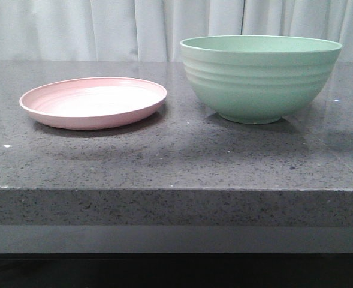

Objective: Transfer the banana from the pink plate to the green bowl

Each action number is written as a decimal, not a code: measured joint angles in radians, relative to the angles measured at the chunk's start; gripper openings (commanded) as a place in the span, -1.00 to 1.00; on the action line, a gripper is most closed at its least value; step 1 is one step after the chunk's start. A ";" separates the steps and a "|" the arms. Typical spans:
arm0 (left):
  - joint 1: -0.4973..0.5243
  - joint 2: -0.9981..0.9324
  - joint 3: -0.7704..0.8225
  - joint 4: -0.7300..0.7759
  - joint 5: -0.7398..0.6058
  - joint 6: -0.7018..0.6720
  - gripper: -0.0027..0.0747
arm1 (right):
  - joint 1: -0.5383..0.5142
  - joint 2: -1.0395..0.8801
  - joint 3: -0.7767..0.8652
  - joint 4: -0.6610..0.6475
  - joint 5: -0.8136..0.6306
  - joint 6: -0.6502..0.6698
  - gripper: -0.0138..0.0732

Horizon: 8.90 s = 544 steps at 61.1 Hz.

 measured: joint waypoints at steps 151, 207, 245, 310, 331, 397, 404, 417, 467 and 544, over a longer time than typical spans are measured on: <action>0.000 -0.002 0.000 0.000 -0.009 0.000 0.72 | -0.014 0.002 0.000 -0.264 -0.269 -0.008 -0.14; 0.000 -0.002 0.000 0.000 -0.011 0.000 0.72 | -0.258 0.262 -0.665 -0.882 0.166 0.477 -0.14; 0.000 -0.002 0.000 0.000 -0.011 0.000 0.72 | -0.258 0.492 -0.801 -0.883 0.179 0.500 0.43; 0.000 -0.002 0.000 0.000 -0.011 0.000 0.72 | -0.100 -0.350 0.021 -0.846 -0.180 0.460 0.39; 0.000 -0.002 0.000 0.000 -0.011 0.000 0.72 | -0.100 -0.706 0.474 -0.846 -0.359 0.446 0.39; 0.000 -0.002 0.000 0.000 -0.027 0.000 -0.50 | -0.100 -0.801 0.559 -0.851 -0.362 0.444 -0.85; 0.000 -0.002 0.000 0.000 -0.029 0.000 -0.91 | -0.100 -0.801 0.559 -0.851 -0.362 0.444 -0.84; 0.000 -0.002 0.000 0.000 -0.029 0.000 -0.98 | -0.100 -0.801 0.559 -0.851 -0.358 0.444 -0.84; 0.427 -0.551 0.613 -0.116 -0.418 0.000 -0.98 | -0.100 -0.801 0.559 -0.851 -0.357 0.444 -0.84; 0.696 -1.065 1.066 0.061 -0.530 -0.144 -0.98 | -0.100 -0.801 0.559 -0.852 -0.352 0.444 -0.84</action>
